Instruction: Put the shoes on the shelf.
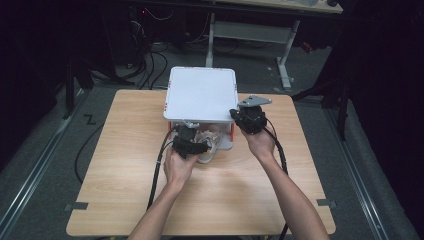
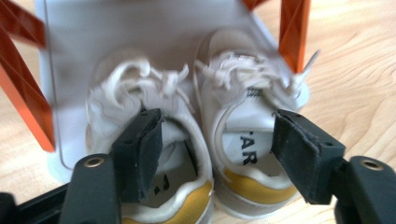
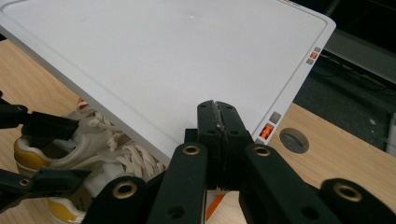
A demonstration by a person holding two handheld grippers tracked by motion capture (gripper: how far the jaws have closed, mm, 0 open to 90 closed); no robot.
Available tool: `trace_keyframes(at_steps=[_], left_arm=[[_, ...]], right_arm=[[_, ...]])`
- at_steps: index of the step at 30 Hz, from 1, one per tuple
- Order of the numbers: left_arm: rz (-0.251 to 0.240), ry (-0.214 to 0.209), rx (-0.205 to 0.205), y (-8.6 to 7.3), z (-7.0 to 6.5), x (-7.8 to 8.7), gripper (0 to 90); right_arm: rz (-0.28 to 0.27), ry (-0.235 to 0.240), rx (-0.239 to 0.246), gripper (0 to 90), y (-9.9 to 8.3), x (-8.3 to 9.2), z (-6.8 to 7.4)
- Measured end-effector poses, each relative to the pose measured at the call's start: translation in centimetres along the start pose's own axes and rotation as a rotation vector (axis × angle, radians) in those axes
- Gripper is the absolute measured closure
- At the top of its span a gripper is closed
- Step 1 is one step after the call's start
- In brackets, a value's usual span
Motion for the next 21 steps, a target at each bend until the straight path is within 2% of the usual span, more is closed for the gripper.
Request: trace_keyframes(at_steps=[1, 2, 4, 5, 8, 9, 12, 15, 18, 21], left_arm=[[0.0, 0.0, 0.0, 0.0, 0.0, 0.0, 32.9], [-0.032, -0.003, -0.004, 0.2, -0.1, 0.9, 32.1], [-0.04, -0.003, -0.008, 0.3, -0.2, 1.3, 30.0], [-0.027, -0.002, -0.015, 0.1, -0.2, 2.2, 28.1], [-0.008, -0.012, -0.01, -0.5, -0.3, 3.0, 20.6], [0.002, 0.008, -0.012, -1.3, -0.2, 3.7, 17.6], [0.044, 0.025, -0.021, -3.0, -0.2, 4.5, 14.6], [0.095, 0.054, -0.028, -4.5, -0.2, 4.2, 13.2], [0.109, 0.057, -0.013, -5.2, -0.3, 3.7, 14.4], [0.13, 0.061, -0.003, -5.8, -0.7, 2.3, 14.7]], right_arm=[[0.0, 0.0, 0.0, 89.8, 0.0, 0.0, 0.0], [0.0, 0.0, 0.001, 89.8, 0.0, 0.0, 0.0], [0.001, 0.0, 0.002, 89.8, 0.0, 0.0, 0.0], [0.001, -0.001, 0.001, 89.8, 0.0, 0.0, 0.0], [0.002, -0.001, 0.0, 89.8, 0.0, 0.0, 0.0], [0.001, -0.002, 0.002, 89.9, 0.0, 0.0, 0.0], [0.001, 0.0, 0.001, 89.9, 0.0, 0.0, 0.0], [0.0, -0.003, -0.001, 89.8, 0.0, -0.1, 0.0], [-0.003, -0.006, -0.006, 89.8, 0.0, -0.1, 0.1], [-0.004, -0.011, 0.004, 89.8, 0.0, -0.1, 0.1]])
Point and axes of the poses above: each handheld gripper's, and its own axes: x roughly backward along the jaws, y roughly out of its top, z roughly to its left, the point moved 2 cm from there along -x, roughly forward along the jaws, and after that the axes turned 2 degrees about -z, right-handed, at the moved point
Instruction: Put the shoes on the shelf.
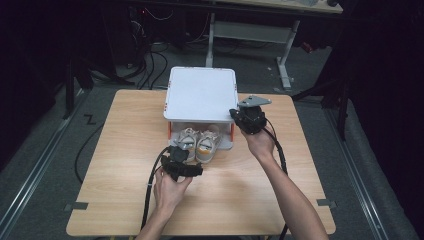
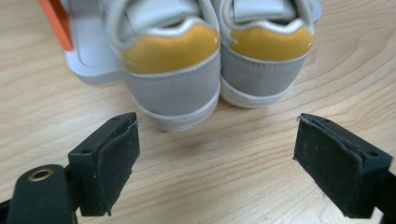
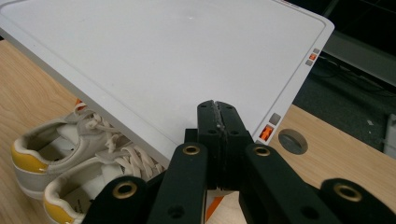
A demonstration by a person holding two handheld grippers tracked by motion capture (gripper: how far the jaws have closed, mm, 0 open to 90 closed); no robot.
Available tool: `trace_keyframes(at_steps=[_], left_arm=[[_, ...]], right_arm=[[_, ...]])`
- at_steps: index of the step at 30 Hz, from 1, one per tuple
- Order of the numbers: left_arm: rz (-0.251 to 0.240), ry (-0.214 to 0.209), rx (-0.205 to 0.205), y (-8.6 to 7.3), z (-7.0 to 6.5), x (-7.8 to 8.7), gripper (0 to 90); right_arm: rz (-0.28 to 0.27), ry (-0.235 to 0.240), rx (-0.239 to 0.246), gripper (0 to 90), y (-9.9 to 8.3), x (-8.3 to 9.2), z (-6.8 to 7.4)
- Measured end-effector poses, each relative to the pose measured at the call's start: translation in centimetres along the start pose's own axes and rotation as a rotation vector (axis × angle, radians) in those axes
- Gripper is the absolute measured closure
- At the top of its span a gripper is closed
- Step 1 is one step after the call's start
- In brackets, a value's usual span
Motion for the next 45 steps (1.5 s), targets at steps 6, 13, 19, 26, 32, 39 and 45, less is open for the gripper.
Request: trace_keyframes(at_steps=[6, 13, 19, 26, 32, 39, 45], left_arm=[[0.002, 0.039, -0.009, 0.5, -0.6, -1.0, 17.2], [-0.009, 0.071, 0.026, 1.2, -0.4, -1.7, 24.7], [-0.011, 0.06, 0.038, 1.9, -0.7, -2.3, 24.6], [-0.026, 0.061, 0.061, 3.0, -1.4, -3.5, 24.7], [-0.051, 0.062, 0.072, 3.7, -1.7, -4.5, 25.3], [-0.062, 0.066, 0.09, 4.8, -1.5, -5.5, 26.6], [-0.109, 0.063, 0.123, 5.2, -1.4, -6.7, 28.0]], right_arm=[[0.003, -0.004, 0.004, 89.8, 0.0, 0.0, 0.1], [-0.002, -0.007, 0.001, 89.8, 0.0, 0.0, 0.1], [-0.005, -0.007, -0.001, 89.9, -0.1, 0.0, 0.1], [-0.004, -0.005, -0.008, 90.0, -0.1, 0.0, 0.1], [-0.006, 0.002, -0.014, 90.0, -0.1, 0.0, 0.0], [-0.006, 0.004, -0.015, 90.0, -0.1, 0.0, 0.0], [-0.008, 0.004, -0.018, 90.0, -0.1, 0.0, 0.0]])
Point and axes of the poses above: each handheld gripper's, and its own axes: x roughly backward along the jaws, y roughly out of its top, z roughly to its left, the point moved 2 cm from there along -x, roughly forward along the jaws, and after that the axes turned 2 degrees about -z, right-handed, at the moved point
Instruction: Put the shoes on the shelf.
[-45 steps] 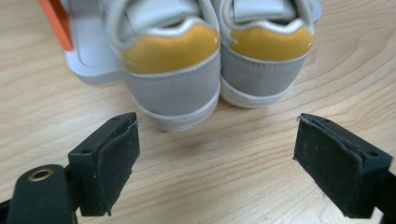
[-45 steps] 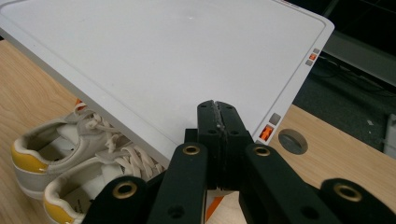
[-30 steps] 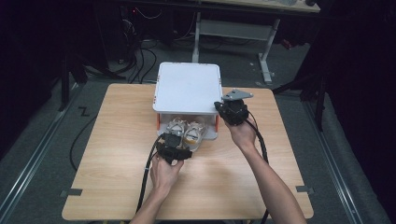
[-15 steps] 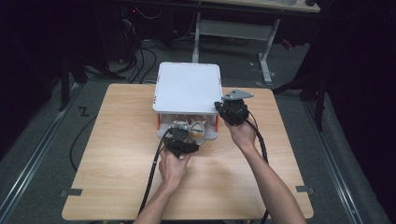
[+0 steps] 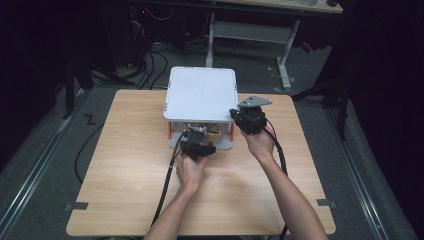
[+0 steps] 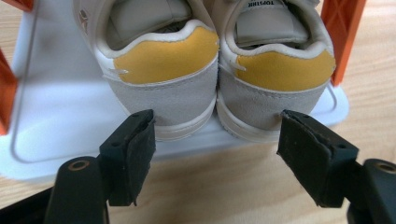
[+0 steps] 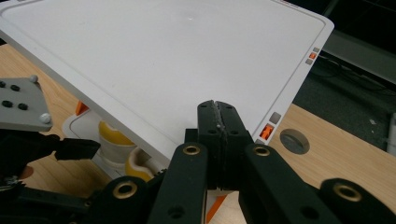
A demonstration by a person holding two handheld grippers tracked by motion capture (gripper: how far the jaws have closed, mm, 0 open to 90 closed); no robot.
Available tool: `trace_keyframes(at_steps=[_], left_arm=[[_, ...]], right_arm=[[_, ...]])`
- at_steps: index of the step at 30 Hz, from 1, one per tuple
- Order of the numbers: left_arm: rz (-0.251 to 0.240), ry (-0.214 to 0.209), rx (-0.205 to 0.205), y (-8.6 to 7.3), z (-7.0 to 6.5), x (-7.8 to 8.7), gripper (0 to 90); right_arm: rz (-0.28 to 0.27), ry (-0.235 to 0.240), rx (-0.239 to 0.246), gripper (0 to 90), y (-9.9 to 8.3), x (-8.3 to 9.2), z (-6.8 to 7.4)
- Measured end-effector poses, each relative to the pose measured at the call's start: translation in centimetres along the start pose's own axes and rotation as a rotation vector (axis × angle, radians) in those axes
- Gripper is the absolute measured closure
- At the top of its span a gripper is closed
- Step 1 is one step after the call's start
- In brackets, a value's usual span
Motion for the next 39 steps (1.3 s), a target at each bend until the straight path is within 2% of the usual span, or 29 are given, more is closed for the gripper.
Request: trace_keyframes(at_steps=[2, 6, 10, 17, 19, 20, 21, 22, 24, 26, 28, 30, 33, 34, 35, 36, 37, 39], left_arm=[[-0.011, 0.008, -0.002, 0.0, 0.0, -0.2, 28.4], [-0.039, 0.02, 0.022, 0.7, -0.1, -1.1, 28.7], [-0.039, 0.015, 0.023, 1.0, -0.1, -1.4, 28.5], [-0.04, 0.02, 0.005, 0.9, 0.0, -1.4, 27.0], [-0.035, 0.012, -0.02, 0.8, 0.0, -1.2, 26.9], [-0.039, 0.0, -0.032, 0.8, 0.1, -1.0, 26.7], [-0.047, 0.013, -0.02, 0.7, 0.1, -0.6, 26.7], [-0.043, -0.006, -0.019, 0.6, 0.3, -0.3, 27.0], [-0.048, -0.009, -0.046, 0.2, 0.7, 0.3, 26.7], [-0.052, -0.018, -0.054, -0.2, 1.2, 1.0, 28.5], [-0.054, -0.029, -0.055, -0.3, 1.4, 1.4, 28.7], [-0.073, -0.06, -0.068, -0.7, 2.0, 2.8, 29.4], [-0.074, -0.078, -0.078, -1.0, 2.4, 4.1, 26.9], [-0.074, -0.078, -0.078, -1.0, 2.4, 4.1, 26.6], [-0.084, -0.092, -0.092, -1.2, 2.6, 5.1, 26.6], [-0.084, -0.092, -0.092, -1.2, 2.6, 5.1, 26.9], [-0.098, -0.118, -0.103, -1.4, 2.7, 5.9, 27.2], [-0.111, -0.141, -0.122, -1.6, 2.9, 6.6, 28.0]], right_arm=[[0.0, 0.0, 0.0, 90.0, 0.0, 0.0, 0.0], [0.001, 0.001, 0.001, 90.0, 0.0, 0.0, 0.0], [0.0, -0.001, -0.002, 90.0, 0.0, 0.0, 0.0], [0.003, 0.008, -0.006, 89.9, 0.1, -0.1, -0.1], [0.009, 0.02, -0.014, 85.0, 0.1, 0.1, -0.2], [0.01, 0.015, -0.015, 81.7, 0.1, 0.2, -0.2], [0.01, 0.021, -0.023, 80.2, 0.1, 0.3, -0.3], [-0.003, 0.029, -0.025, 79.2, 0.0, 0.5, -0.4], [-0.029, 0.041, -0.052, 77.2, -0.2, 1.2, -0.7], [-0.048, 0.049, -0.077, 75.6, -0.4, 1.8, -1.0], [-0.047, 0.056, -0.08, 74.3, -0.5, 2.1, -1.2], [-0.055, 0.058, -0.084, 70.6, -1.2, 3.1, -1.3], [-0.065, 0.065, -0.086, 66.1, -2.2, 4.1, -1.4], [-0.061, 0.072, -0.088, 65.3, -2.6, 4.4, -1.4], [-0.055, 0.073, -0.084, 64.6, -3.0, 4.6, -1.4], [-0.055, 0.073, -0.084, 64.6, -3.0, 4.6, -1.4], [-0.049, 0.076, -0.098, 62.8, -3.9, 5.1, -1.5], [-0.047, 0.078, -0.111, 61.8, -4.9, 5.7, -1.5]])
Point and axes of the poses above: each handheld gripper's, and its own axes: x roughly backward along the jaws, y roughly out of its top, z roughly to its left, the point moved 2 cm from there along -x, roughly forward along the jaws, and after that the axes turned 2 degrees about -z, right-handed, at the moved point
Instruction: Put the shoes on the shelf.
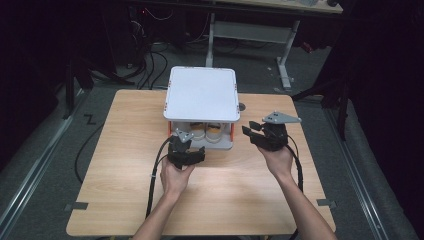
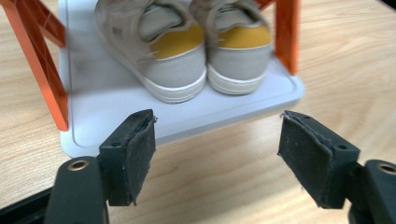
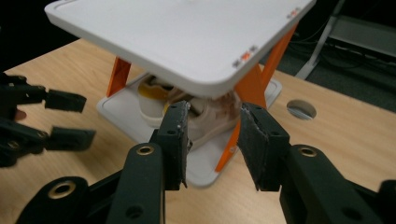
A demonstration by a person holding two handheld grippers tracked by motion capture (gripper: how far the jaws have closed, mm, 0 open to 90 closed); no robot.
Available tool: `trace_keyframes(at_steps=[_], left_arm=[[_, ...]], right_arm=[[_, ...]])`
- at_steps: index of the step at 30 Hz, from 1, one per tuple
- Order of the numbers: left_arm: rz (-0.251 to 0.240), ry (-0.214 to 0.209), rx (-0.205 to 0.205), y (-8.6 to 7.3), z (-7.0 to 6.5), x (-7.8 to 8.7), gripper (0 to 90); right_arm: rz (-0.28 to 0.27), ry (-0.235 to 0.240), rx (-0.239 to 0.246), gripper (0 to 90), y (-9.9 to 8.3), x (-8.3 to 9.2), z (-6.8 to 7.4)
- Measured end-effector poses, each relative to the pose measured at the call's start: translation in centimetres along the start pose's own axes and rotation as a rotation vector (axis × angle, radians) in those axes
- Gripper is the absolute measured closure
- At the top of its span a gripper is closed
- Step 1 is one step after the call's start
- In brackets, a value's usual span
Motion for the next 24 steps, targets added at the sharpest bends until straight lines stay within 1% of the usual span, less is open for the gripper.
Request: trace_keyframes(at_steps=[1, 2, 3, 4, 5, 6, 7, 8, 11, 12, 13, 14, 15, 16, 18, 22, 23, 24], left_arm=[[0.0, 0.0, 0.0, 0.0, 0.0, 0.0, 28.1], [-0.012, -0.009, -0.014, -0.2, 0.0, 0.6, 28.2], [-0.009, -0.018, -0.016, -0.2, 0.1, 0.9, 28.3], [-0.007, -0.034, -0.012, -0.3, 0.2, 1.1, 28.2], [-0.007, -0.034, -0.012, -0.3, 0.2, 1.1, 28.3], [-0.011, -0.054, -0.003, -0.5, 0.4, 1.7, 28.3], [-0.011, -0.054, -0.003, -0.5, 0.4, 1.7, 28.3], [-0.019, -0.057, -0.008, -0.8, 0.6, 2.3, 28.3], [-0.031, -0.059, -0.007, -1.2, 1.2, 3.2, 28.5], [-0.038, -0.055, -0.014, -1.3, 1.6, 3.5, 28.8], [-0.039, -0.052, -0.009, -1.4, 1.9, 3.7, 29.0], [-0.039, -0.052, -0.009, -1.4, 1.9, 3.7, 29.3], [-0.039, -0.052, -0.003, -1.6, 2.5, 3.9, 29.3], [-0.04, -0.048, 0.012, -1.8, 3.2, 4.3, 29.3], [-0.046, -0.048, 0.033, -2.1, 3.9, 4.7, 29.3], [-0.053, -0.043, 0.048, -2.9, 5.0, 5.3, 29.0], [-0.053, -0.043, 0.048, -2.9, 5.0, 5.3, 29.0], [-0.053, -0.04, 0.053, -3.3, 5.4, 5.6, 28.9]], right_arm=[[0.0, 0.0, 0.0, 61.8, 0.0, 0.0, 0.0], [0.005, -0.005, 0.001, 60.9, -0.9, 0.6, -0.1], [0.005, -0.008, -0.003, 60.5, -1.3, 0.9, -0.1], [0.006, -0.012, -0.009, 60.2, -1.8, 1.2, -0.2], [0.006, -0.012, -0.009, 60.2, -1.8, 1.2, -0.2], [0.002, -0.02, -0.021, 59.4, -2.6, 1.7, -0.4], [0.004, -0.021, -0.028, 59.2, -2.9, 2.0, -0.4], [0.006, -0.025, -0.036, 59.1, -3.3, 2.2, -0.5], [0.015, -0.036, -0.051, 59.1, -4.4, 2.8, -0.7], [0.02, -0.043, -0.055, 59.2, -4.7, 2.9, -0.8], [0.022, -0.047, -0.058, 59.4, -5.0, 3.1, -0.8], [0.022, -0.047, -0.058, 59.4, -5.0, 3.1, -0.8], [0.025, -0.05, -0.066, 59.4, -5.3, 3.3, -0.9], [0.029, -0.049, -0.085, 59.5, -5.9, 3.6, -1.1], [0.03, -0.052, -0.103, 59.6, -6.5, 3.9, -1.3], [0.038, -0.062, -0.135, 59.7, -7.8, 4.2, -1.6], [0.038, -0.062, -0.135, 59.7, -7.8, 4.2, -1.6], [0.04, -0.07, -0.141, 59.7, -8.4, 4.3, -1.9]])
Point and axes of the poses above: each handheld gripper's, and its own axes: x roughly backward along the jaws, y roughly out of its top, z roughly to its left, the point moved 2 cm from there along -x, roughly forward along the jaws, and after that the axes turned 2 degrees about -z, right-handed, at the moved point
